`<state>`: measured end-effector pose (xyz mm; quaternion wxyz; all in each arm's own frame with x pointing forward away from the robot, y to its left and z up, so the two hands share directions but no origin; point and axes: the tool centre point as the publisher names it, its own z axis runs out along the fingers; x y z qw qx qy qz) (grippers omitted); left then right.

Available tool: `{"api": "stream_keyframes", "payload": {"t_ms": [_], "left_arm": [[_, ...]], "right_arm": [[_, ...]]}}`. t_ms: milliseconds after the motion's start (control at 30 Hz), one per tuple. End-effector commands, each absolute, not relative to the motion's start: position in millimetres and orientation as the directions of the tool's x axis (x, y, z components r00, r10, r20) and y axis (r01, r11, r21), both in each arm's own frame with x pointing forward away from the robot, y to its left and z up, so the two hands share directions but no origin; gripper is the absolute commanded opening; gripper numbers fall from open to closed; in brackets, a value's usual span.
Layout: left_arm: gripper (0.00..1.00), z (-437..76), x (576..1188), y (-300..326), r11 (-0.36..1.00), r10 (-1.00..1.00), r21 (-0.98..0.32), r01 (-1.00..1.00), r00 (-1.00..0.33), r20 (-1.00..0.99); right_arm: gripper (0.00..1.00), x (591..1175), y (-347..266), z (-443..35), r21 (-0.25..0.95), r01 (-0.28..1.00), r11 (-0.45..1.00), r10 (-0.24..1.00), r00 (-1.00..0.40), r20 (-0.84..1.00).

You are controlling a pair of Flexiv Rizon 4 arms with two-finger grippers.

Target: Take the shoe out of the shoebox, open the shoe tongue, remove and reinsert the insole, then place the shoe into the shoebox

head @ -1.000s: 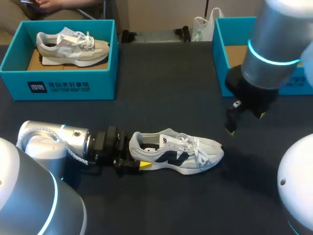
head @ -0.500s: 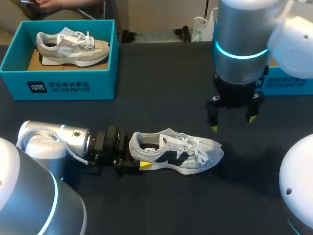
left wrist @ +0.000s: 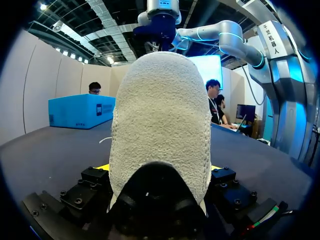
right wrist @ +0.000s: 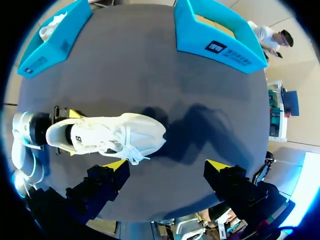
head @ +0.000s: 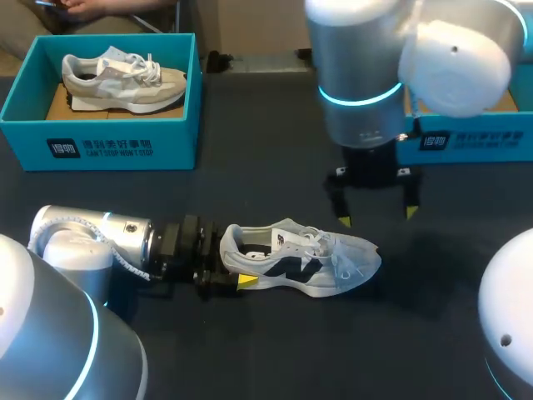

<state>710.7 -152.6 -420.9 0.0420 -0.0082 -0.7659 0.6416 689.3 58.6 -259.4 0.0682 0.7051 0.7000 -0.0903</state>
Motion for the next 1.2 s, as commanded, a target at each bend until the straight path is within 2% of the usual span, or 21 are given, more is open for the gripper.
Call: {"api": "stream_keyframes", "payload": {"t_ms": [33,200,600,800,1200], "left_arm": [[0.0,-421,710,-152,0.177,0.063,-0.983,-0.041,-0.997,0.053],[0.0,-421,710,-152,0.177,0.063,-0.983,-0.041,-0.997,0.053],[0.0,-421,710,-152,0.177,0.063,-0.983,-0.041,-0.997,0.053],[0.0,-421,710,-152,0.177,0.063,-0.983,-0.041,-0.997,0.053],[0.0,-421,710,-152,0.177,0.063,-0.983,-0.041,-0.997,0.053]], "right_arm": [[1.0,681,83,-254,0.054,0.999,-0.001,0.955,0.017,-0.297],[1.0,677,109,-250,0.112,0.993,0.023,0.933,0.019,-0.361],[1.0,692,161,-266,0.131,0.985,0.111,0.935,-0.059,-0.351],[1.0,694,176,-271,0.157,0.983,0.093,0.935,-0.032,-0.354],[1.0,697,194,-292,0.132,0.991,0.016,0.933,0.033,-0.358]]}}
